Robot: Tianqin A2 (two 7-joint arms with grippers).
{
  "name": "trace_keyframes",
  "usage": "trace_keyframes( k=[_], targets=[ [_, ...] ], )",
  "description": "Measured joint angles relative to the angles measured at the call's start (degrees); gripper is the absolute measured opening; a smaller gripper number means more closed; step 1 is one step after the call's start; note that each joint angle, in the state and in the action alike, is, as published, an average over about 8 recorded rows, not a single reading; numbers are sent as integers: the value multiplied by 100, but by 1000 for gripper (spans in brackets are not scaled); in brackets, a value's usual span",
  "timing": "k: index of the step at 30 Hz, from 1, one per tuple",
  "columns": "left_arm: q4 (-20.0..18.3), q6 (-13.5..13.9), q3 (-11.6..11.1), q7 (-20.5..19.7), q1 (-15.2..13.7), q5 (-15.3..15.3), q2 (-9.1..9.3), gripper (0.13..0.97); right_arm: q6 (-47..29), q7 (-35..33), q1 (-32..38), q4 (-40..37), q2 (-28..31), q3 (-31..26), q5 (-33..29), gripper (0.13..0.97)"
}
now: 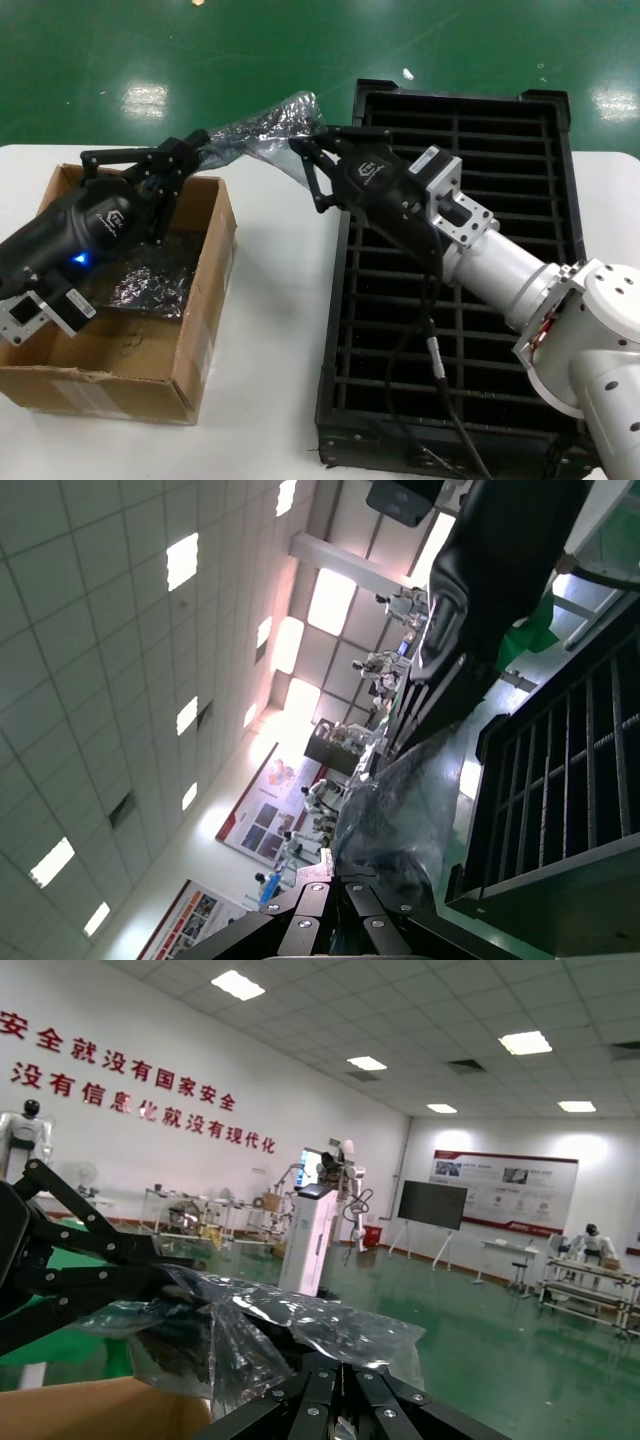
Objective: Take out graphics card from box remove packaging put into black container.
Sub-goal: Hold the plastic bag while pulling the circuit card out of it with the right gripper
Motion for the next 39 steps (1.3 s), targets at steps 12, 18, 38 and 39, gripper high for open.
trace_keyframes(
  k=[12, 18, 38, 39],
  targets=[
    [445, 73, 27, 225, -235, 41, -33, 139, 173, 155, -250, 540, 92, 62, -184, 137],
    [508, 87, 12, 228, -263, 21, -23, 139, 157, 149, -176, 448, 48, -17, -248, 136],
    [144, 12, -69, 7, -76, -52, 6, 139, 66, -204, 230, -230, -56, -425, 22, 221],
    [124, 8, -71, -1, -65, -54, 7, 139, 66, -195, 220, -215, -55, -414, 6, 236]
  ],
)
